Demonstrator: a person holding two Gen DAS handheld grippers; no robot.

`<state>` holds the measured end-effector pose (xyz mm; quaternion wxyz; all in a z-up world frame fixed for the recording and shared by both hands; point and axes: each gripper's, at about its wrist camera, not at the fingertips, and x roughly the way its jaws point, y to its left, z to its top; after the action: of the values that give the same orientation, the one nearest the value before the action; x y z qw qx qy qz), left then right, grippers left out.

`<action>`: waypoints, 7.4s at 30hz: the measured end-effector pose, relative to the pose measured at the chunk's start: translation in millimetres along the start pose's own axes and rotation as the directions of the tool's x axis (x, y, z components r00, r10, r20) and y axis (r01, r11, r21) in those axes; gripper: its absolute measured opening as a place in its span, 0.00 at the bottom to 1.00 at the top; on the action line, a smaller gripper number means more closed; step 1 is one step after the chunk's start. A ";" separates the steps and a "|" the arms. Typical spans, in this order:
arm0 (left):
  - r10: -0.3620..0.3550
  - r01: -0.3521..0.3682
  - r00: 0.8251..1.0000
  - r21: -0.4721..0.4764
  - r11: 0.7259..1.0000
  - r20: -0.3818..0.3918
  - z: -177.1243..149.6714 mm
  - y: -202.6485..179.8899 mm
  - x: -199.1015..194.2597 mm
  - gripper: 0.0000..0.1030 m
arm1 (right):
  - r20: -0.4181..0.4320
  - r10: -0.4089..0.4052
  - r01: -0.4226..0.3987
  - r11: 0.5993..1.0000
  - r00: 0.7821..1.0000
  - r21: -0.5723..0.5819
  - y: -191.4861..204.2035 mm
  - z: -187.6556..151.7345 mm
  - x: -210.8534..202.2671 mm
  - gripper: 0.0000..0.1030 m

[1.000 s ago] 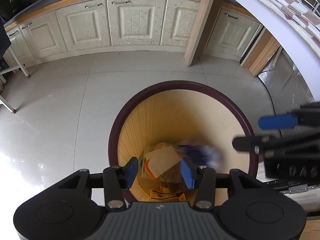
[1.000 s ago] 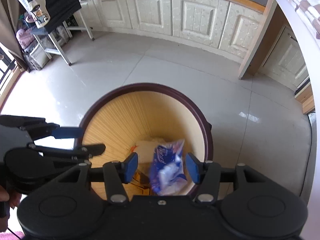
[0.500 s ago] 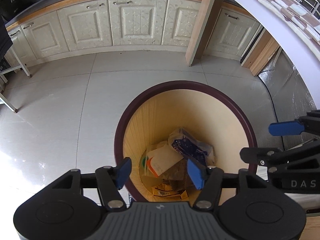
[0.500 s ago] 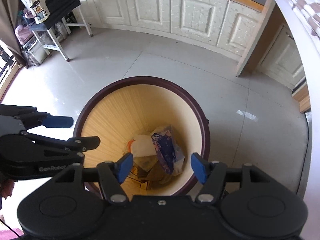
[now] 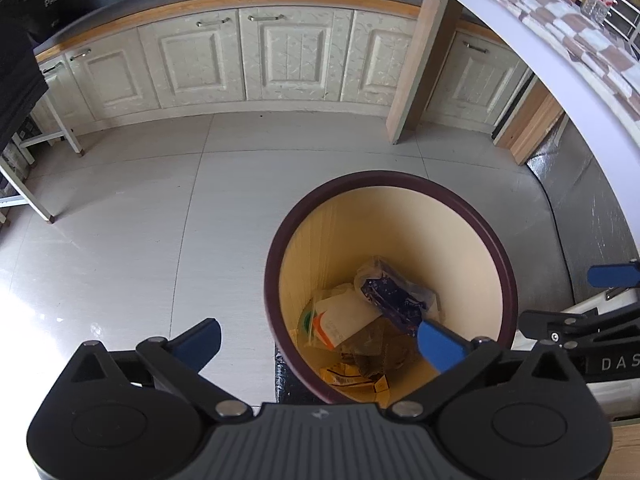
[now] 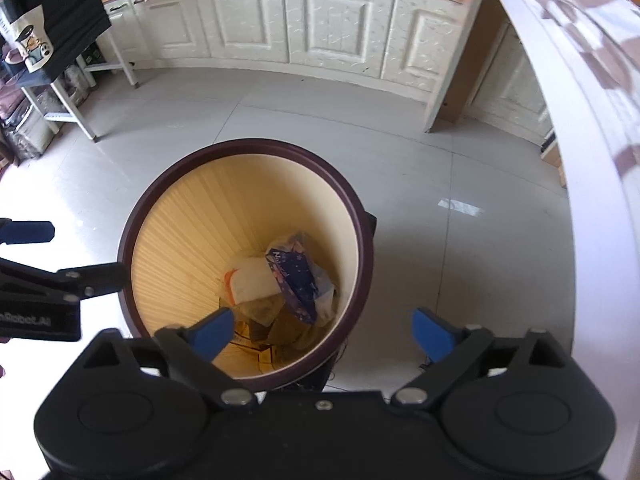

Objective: Collect trash
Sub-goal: 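Withdraw both open tools from the wastebasket toward the red box and soda can, then grasp the red snack box with the left tool while the right tool grasps the tan cardboard piece, then carry the red box and cardboard piece over the wastebasket with both tools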

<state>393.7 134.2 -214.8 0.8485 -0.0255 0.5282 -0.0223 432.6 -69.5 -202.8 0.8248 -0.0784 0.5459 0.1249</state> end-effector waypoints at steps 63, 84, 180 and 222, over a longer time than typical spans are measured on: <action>-0.336 0.206 0.712 0.274 0.939 0.617 -74.5 -134.5 -296.3 1.00 | 0.671 -0.059 0.050 0.998 0.739 0.033 -100.8 -154.1 -325.6 1.00; -0.560 0.375 0.701 0.439 0.816 0.442 -7.5 -272.5 -208.7 1.00 | 0.681 -0.025 -0.065 0.992 0.732 0.106 -309.2 -142.4 -247.2 1.00; -0.350 0.139 0.859 0.488 0.862 0.373 151.5 -448.5 -27.6 0.55 | 0.533 -0.064 -0.007 0.991 0.843 0.131 -333.1 -96.3 -175.6 0.33; -0.308 0.156 0.845 0.348 0.924 0.437 5.8 -355.9 -140.7 0.52 | 0.542 -0.249 0.105 0.953 0.802 0.283 -281.8 -147.4 -223.5 0.25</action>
<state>333.0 -211.6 -62.5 0.9379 0.0340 0.2822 -0.1986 301.6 -405.1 -56.9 0.9616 0.0112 0.2743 -0.0021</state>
